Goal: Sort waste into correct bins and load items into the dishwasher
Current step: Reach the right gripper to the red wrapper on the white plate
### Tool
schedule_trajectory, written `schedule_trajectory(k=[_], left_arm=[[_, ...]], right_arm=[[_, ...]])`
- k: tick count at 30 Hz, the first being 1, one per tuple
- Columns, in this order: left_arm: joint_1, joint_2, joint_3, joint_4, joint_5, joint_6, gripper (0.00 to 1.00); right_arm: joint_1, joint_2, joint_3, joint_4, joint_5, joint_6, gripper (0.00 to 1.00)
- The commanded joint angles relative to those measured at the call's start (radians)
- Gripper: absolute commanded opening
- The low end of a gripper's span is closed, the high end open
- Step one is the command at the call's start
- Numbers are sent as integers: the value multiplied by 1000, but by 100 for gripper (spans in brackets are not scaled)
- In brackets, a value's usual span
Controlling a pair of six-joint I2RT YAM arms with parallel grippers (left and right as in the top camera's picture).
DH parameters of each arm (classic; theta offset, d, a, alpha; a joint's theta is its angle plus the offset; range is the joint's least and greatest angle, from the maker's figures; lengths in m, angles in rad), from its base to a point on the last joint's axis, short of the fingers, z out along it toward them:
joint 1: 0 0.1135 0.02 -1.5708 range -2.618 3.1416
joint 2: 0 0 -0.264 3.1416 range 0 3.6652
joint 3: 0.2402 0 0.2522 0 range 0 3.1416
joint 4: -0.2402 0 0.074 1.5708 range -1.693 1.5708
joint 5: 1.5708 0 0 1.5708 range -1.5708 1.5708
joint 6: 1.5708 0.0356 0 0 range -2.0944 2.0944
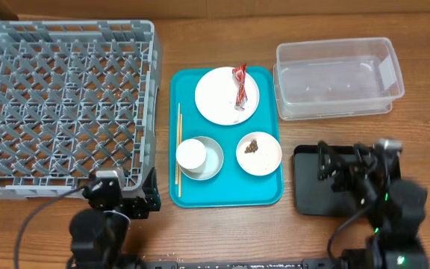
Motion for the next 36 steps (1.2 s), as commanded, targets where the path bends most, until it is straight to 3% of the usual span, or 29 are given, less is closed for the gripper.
schedule_trajectory(k=[1,9,15,25,29,36], left_arm=[[-5,155,153,-94,-36,28,100],[-5,515,421,-277,-19,2,100],[-5,688,601,-407,11,-7,100],[-5,741,619,-454,32,-15,100],[-5,740,619,-440,31,-15,100],[7,739,637,-470,-71,-91,100]], right_arm=[[-5,217,210,-95,-48,-5,100],[1,660,739,-523,-58,-200,100],[1,892,1016,-713,-63,-207,100],[40,933,1035,-644,-163,-208,96],[158,933,1035,-614,-79,-208,90],[393,1014,1091,-531,104,-201,92]])
